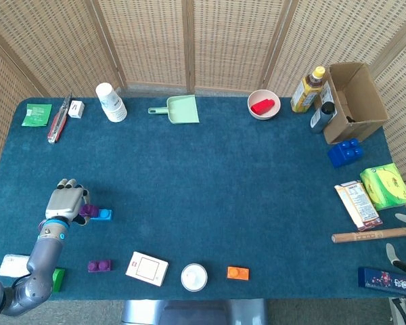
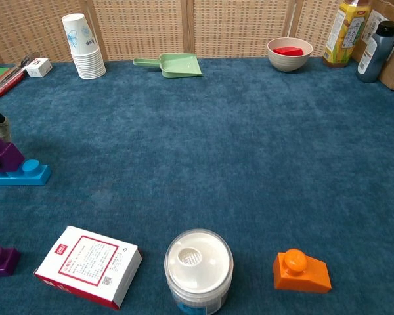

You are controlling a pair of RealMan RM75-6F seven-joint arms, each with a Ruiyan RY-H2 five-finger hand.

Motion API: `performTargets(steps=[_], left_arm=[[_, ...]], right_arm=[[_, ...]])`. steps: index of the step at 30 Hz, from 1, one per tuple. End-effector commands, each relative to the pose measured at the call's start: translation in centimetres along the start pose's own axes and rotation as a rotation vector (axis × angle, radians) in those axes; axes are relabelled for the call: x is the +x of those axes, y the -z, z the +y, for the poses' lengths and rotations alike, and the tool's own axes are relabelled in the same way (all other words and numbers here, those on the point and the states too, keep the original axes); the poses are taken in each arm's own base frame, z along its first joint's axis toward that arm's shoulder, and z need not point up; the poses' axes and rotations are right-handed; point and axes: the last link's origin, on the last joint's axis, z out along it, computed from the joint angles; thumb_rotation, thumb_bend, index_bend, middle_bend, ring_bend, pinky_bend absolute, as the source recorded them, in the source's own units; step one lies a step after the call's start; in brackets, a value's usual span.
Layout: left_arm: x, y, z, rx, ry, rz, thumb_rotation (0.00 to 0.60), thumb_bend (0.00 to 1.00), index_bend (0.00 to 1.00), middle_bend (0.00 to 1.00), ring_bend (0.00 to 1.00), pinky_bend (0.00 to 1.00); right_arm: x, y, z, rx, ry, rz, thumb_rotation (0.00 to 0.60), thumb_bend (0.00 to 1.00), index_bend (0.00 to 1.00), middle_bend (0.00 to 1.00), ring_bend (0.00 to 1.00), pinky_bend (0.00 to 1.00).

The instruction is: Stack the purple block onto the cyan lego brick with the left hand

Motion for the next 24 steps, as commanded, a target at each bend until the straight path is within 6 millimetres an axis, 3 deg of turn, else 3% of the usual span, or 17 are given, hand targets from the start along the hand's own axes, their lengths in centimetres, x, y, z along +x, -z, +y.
performTargets(steps=[1,24], left_arm=[[-0.06,-0.02,-0.02,0.001,-0.003,0.003,0.600,0.33,0.61,0.26,0.09,0.00],[-0.91,-0.35,-0.03,-0.004,-0.029,0.020,0.600,0.33,0.61,0.25,0.09,0.00]], right_arm=[[0.03,0.01,0.01,-0.001,0.000,0.001,0.600,0.37,0.20,0.09,0.00,0.03],[0.19,0.10,0.03,-0.003,0.001,0.006,0.600,0.37,0.19,0.09,0.00,0.03]])
